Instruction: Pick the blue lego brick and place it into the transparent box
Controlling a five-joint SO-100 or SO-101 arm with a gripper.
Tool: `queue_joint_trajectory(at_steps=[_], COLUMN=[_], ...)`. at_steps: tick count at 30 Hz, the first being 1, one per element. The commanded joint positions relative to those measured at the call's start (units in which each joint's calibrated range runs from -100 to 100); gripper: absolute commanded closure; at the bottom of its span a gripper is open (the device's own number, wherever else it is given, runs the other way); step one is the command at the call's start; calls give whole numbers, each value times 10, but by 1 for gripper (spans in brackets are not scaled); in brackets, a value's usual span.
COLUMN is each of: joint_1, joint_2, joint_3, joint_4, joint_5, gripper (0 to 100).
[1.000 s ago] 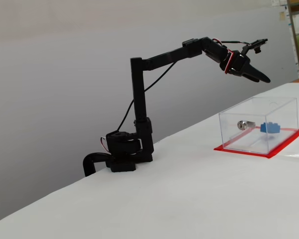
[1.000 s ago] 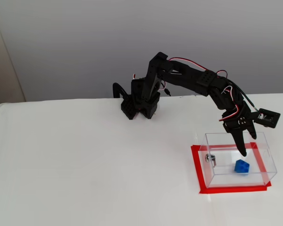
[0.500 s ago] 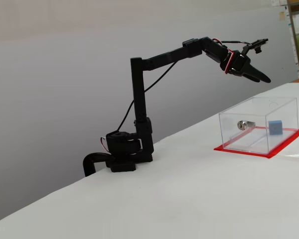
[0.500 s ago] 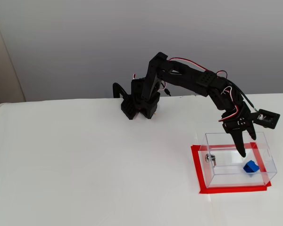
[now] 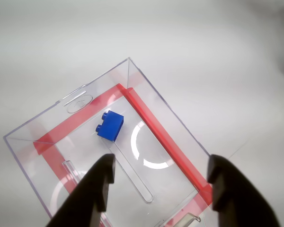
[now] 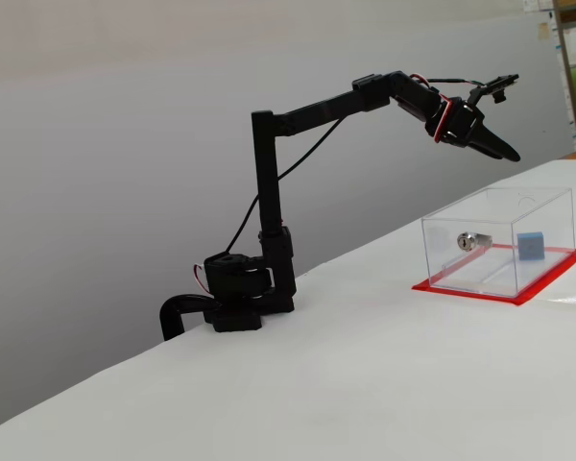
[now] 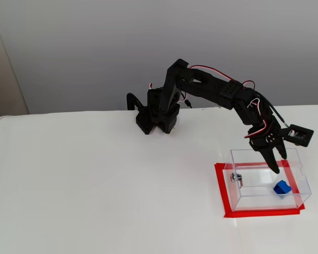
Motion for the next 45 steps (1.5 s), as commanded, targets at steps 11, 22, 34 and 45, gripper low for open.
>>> queue_joint_trajectory(at_steps=[11, 22, 34, 45], joint_1=[40, 182, 409, 538], joint_2=[-62, -242, -499, -685], joint_3=[-17, 154, 372, 561], joint_4=[-4, -10, -10, -8], joint_5=[1, -4, -4, -4], gripper=[99, 98, 99, 99])
